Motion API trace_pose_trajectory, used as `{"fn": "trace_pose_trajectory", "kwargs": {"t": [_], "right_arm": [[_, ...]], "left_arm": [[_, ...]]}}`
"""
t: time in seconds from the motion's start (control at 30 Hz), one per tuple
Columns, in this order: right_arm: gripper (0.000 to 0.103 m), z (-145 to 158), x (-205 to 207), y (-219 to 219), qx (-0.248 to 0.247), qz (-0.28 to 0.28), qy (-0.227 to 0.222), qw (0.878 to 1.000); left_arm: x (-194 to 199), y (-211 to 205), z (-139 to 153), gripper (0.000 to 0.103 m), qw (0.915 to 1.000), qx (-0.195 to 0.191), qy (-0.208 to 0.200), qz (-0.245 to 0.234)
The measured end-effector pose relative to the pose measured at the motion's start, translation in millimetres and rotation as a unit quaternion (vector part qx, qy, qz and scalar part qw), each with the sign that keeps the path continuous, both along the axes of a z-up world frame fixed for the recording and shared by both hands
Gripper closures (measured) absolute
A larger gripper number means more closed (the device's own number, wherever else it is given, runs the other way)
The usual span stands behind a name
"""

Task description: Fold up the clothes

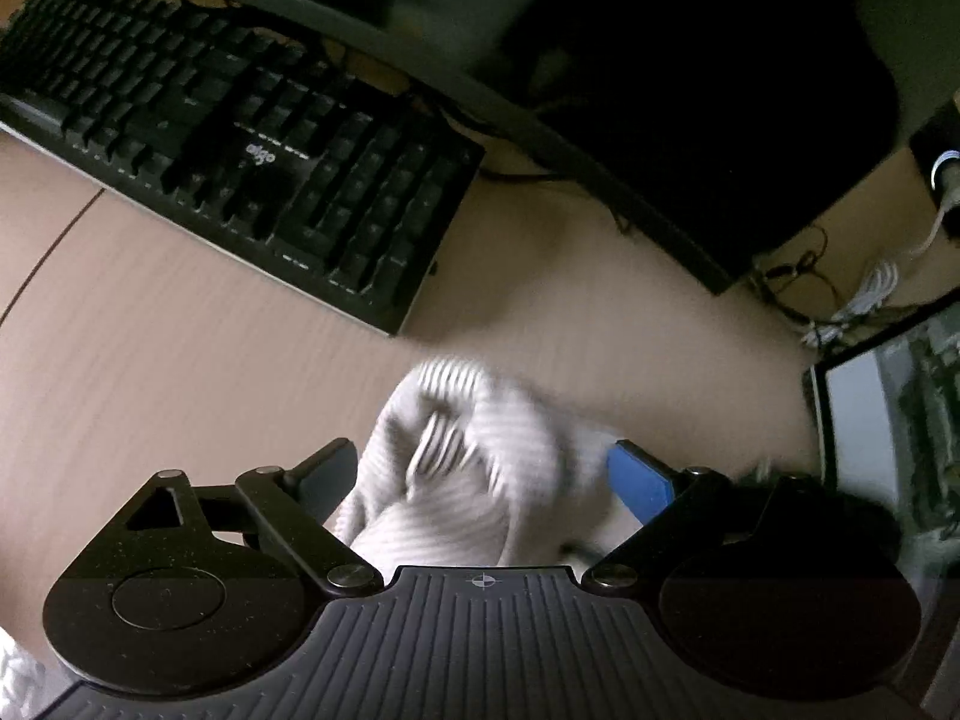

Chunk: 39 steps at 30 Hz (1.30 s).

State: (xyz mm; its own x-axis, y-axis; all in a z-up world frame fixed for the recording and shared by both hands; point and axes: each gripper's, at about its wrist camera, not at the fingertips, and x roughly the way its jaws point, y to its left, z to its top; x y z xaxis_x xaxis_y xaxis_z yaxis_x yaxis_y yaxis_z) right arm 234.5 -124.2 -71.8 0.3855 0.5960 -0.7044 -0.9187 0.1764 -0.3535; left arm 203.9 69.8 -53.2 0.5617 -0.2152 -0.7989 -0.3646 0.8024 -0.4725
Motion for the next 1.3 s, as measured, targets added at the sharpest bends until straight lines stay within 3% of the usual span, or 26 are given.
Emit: {"fn": "trace_pose_trajectory", "kwargs": {"t": [0.13,0.23,0.27,0.4,0.5,0.57,0.63,0.67,0.8,0.87,1.07,1.2,1.3], "right_arm": [[0.072,-30,-54,-2,-0.032,0.045,-0.141,0.988],[0.071,-48,-87,-2,-0.044,0.060,-0.196,0.978],[0.070,-51,-95,-1,-0.047,0.058,-0.206,0.976],[0.066,-43,-102,3,-0.052,0.000,-0.169,0.984],[0.053,-18,-93,-10,-0.022,-0.086,-0.071,0.993],[0.044,3,-81,-26,0.010,-0.157,0.002,0.988],[0.041,25,-62,-54,0.055,-0.247,0.068,0.965],[0.039,35,-53,-70,0.080,-0.294,0.098,0.948],[0.038,63,-15,-132,0.169,-0.449,0.193,0.856],[0.038,62,-3,-149,0.183,-0.487,0.222,0.824],[0.035,17,11,-159,0.156,-0.529,0.305,0.776],[0.030,-6,4,-179,0.184,-0.544,0.368,0.731],[0.027,-20,-2,-191,0.209,-0.547,0.395,0.708]], "left_arm": [[-2,-1,-5,0.008,0.9996,-0.023,0.014,-0.007],[-4,-10,-16,0.009,0.9988,-0.019,0.035,-0.029],[-6,-13,-20,0.017,0.9984,-0.014,0.039,-0.037],[-14,-22,-26,0.025,0.9971,0.021,0.026,-0.069],[-19,-24,-25,0.025,0.9951,0.033,0.016,-0.092],[-24,-27,-25,0.025,0.9929,0.047,0.007,-0.109],[-30,-31,-24,0.025,0.9899,0.063,-0.002,-0.127],[-33,-34,-24,0.025,0.9879,0.071,-0.007,-0.137],[-51,-43,-21,0.024,0.9789,0.095,-0.023,-0.179],[-60,-47,-20,0.024,0.9746,0.102,-0.028,-0.197],[-80,-50,-22,0.021,0.9718,0.103,-0.018,-0.211],[-78,-52,-26,0.016,0.9713,0.099,-0.002,-0.216],[-73,-57,-30,0.010,0.9686,0.097,0.011,-0.229]]}}
